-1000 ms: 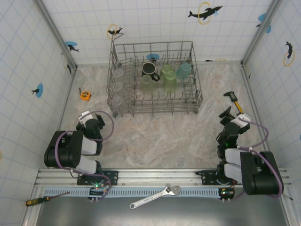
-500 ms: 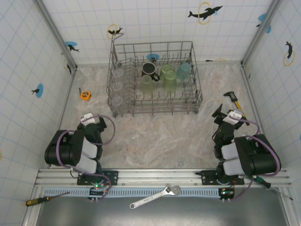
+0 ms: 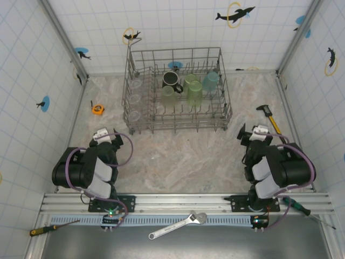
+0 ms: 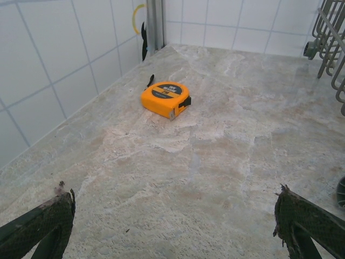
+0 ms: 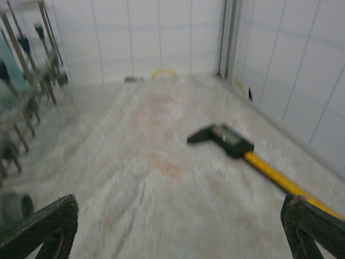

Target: Load the cups into the dish rack

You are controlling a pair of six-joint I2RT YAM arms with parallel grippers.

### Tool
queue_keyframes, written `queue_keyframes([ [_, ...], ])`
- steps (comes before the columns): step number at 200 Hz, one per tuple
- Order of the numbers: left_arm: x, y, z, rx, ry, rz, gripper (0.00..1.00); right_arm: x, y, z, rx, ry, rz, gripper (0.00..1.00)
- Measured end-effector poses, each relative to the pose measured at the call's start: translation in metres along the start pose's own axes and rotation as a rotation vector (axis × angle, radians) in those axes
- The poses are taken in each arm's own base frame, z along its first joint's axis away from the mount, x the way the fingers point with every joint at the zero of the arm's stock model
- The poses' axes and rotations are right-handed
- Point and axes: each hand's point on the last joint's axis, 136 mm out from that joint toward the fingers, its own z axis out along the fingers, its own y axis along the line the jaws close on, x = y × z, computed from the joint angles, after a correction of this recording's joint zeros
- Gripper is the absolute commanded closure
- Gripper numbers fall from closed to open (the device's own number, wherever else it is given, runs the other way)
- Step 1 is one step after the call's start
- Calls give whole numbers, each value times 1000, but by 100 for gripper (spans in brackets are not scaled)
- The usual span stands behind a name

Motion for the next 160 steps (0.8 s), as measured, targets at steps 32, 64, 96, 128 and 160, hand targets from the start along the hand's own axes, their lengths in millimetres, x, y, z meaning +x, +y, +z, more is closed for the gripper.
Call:
queue_keyframes([
  [32,0,0,0,0,-1,-1,3,14,-8,1,16,59,-1,0],
  [64,0,0,0,0,-1,-1,2,26,-13,2,22,107,12,0],
  [96,0,0,0,0,-1,-1,2,30,-12,1,12,125,14,0],
  [128,0,1,0,-2,-1,-1,2,33,-12,1,13,138,14,0],
  [160,0,1,0,-2,-1,-1,2,33,-12,1,13,137,16,0],
])
